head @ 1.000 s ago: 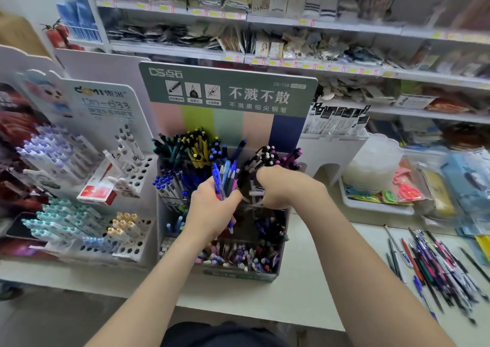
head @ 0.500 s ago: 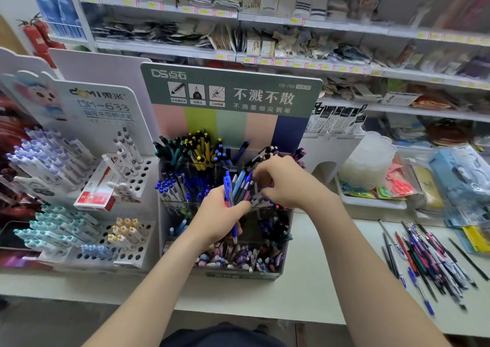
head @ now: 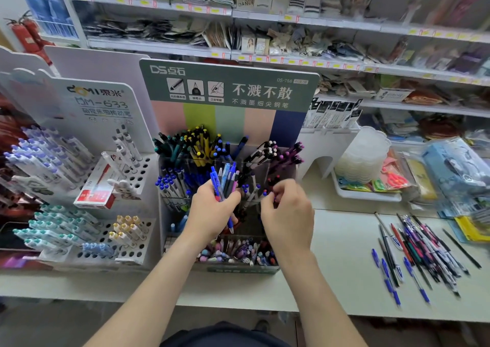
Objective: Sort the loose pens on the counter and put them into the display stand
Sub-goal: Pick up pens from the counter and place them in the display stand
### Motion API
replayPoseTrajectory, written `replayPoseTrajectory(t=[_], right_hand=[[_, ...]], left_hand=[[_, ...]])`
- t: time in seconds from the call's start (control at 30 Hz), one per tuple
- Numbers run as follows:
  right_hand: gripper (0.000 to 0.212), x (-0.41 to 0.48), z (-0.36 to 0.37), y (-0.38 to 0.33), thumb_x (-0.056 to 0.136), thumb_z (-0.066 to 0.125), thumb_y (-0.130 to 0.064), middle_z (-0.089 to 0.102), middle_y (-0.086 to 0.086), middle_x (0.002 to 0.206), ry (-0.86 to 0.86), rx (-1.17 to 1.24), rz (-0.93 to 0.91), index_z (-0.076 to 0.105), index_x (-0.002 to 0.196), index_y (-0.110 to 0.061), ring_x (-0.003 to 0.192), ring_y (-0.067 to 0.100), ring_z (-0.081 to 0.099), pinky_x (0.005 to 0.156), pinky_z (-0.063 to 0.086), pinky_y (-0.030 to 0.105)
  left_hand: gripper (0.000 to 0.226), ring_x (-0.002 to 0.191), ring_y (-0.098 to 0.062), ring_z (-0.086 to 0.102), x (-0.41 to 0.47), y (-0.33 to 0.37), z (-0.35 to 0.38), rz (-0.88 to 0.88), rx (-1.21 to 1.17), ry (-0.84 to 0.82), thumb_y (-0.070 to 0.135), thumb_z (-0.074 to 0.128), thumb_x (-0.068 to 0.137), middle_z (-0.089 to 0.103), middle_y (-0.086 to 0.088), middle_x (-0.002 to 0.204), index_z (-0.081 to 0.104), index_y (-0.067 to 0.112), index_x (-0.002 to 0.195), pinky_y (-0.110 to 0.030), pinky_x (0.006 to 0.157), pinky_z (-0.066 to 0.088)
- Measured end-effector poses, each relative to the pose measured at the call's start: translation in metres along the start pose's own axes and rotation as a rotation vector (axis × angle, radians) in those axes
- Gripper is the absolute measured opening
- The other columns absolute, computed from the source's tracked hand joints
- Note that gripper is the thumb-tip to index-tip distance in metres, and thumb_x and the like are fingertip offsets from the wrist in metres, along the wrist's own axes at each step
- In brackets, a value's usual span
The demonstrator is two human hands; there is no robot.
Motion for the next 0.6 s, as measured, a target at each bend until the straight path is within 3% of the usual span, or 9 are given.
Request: replayPoseTrajectory(t=[0.1, 0.17, 0.27, 0.47, 0.6], right_hand=[[0.024, -0.017, 0.016, 0.015, 0.100, 0.065, -0.018, 0.070, 0.003, 0.105, -0.103, 0.004, 0.119, 0.060, 0.122, -0.015, 0.093, 0.024, 0.066, 0.075, 0.043, 0.031], [0.039, -0.018, 0.025, 0.018, 0.102, 0.062, -0.014, 0.070, 0.007, 0.124, -0.144, 0.052, 0.098, 0.056, 0.141, -0.010, 0.112, 0.026, 0.066, 0.091, 0.049, 0.031], [0.046, -0.015, 0.033, 0.007, 0.104, 0.058, -0.006, 0.068, 0.008, 0.136, -0.166, 0.142, 0.014, 0.055, 0.149, -0.007, 0.124, 0.022, 0.063, 0.103, 0.041, 0.019], [0.042, -0.012, 0.038, 0.002, 0.105, 0.056, -0.006, 0.073, -0.005, 0.129, -0.145, 0.343, 0.004, 0.061, 0.146, -0.014, 0.115, 0.004, 0.067, 0.102, 0.051, 0.017], [0.038, -0.008, 0.044, -0.003, 0.105, 0.058, -0.007, 0.075, -0.007, 0.118, -0.203, 0.319, -0.025, 0.067, 0.141, -0.013, 0.097, -0.006, 0.064, 0.087, 0.041, -0.002]], left_hand=[[0.016, 0.056, -0.024, 0.071, -0.002, -0.001, -0.001, 0.006, -0.040, 0.016, 0.026, 0.073, 0.098, 0.070, -0.013, 0.062, 0.067, 0.015, 0.107, -0.032, 0.066, 0.061], [0.018, 0.052, -0.022, 0.067, -0.002, -0.004, -0.002, -0.006, -0.072, 0.036, 0.024, 0.077, 0.095, 0.068, -0.013, 0.059, 0.067, 0.011, 0.104, -0.024, 0.059, 0.056], [0.017, 0.052, -0.022, 0.065, -0.002, -0.011, -0.001, -0.014, -0.090, 0.045, 0.022, 0.077, 0.093, 0.067, -0.009, 0.058, 0.069, 0.008, 0.101, -0.029, 0.059, 0.053], [0.020, 0.049, -0.023, 0.060, -0.010, -0.013, -0.003, -0.018, -0.187, 0.092, 0.023, 0.074, 0.095, 0.069, -0.022, 0.064, 0.071, 0.005, 0.104, -0.026, 0.050, 0.047], [0.011, 0.052, -0.024, 0.060, -0.015, -0.015, -0.005, -0.018, -0.263, 0.112, 0.016, 0.071, 0.096, 0.075, -0.023, 0.084, 0.074, 0.007, 0.100, -0.035, 0.056, 0.054]])
Point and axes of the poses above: each hand's wrist, its own x-axis towards the middle knuckle, its own z-axis out of the palm, y = z × x, the point moved 7 cm from there along x, towards the middle knuckle
